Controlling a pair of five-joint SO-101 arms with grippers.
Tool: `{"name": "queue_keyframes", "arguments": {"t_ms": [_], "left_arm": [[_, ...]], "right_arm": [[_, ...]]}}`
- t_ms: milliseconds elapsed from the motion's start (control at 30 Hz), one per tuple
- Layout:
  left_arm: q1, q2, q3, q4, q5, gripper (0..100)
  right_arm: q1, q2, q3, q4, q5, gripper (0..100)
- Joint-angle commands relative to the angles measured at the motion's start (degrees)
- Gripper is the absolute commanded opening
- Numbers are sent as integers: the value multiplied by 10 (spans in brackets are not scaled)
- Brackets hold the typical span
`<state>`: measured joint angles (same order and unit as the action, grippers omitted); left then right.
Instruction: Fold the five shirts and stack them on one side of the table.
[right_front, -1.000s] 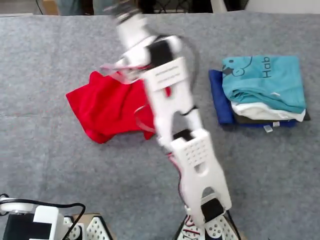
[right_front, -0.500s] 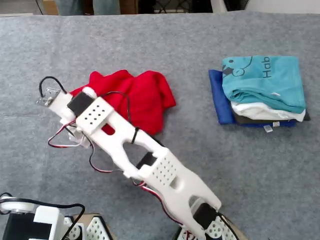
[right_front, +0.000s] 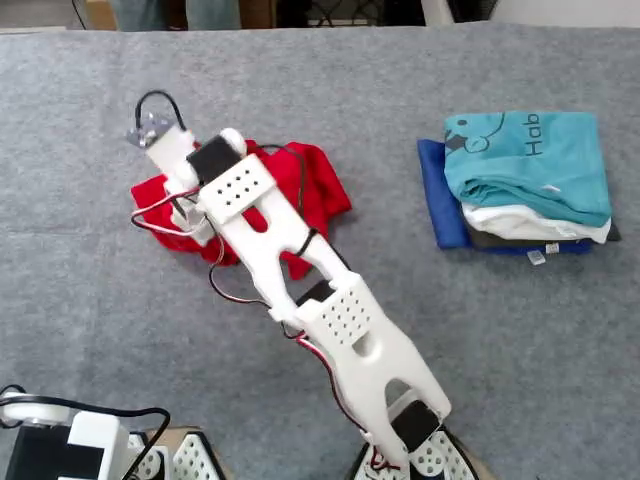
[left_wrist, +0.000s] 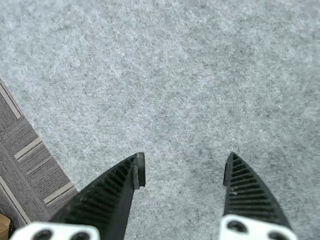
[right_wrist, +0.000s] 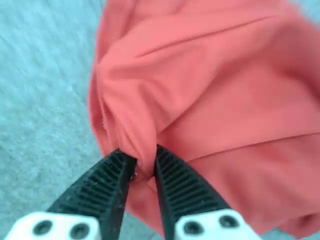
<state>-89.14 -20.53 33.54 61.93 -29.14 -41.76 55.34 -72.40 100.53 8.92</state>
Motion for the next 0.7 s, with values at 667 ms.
{"name": "queue_keyframes", "arguments": {"t_ms": [667], "left_arm": [[0,-9,-6,-2,1,262]], "right_arm": [[-135,-255,-147,-142,-66,15]]}}
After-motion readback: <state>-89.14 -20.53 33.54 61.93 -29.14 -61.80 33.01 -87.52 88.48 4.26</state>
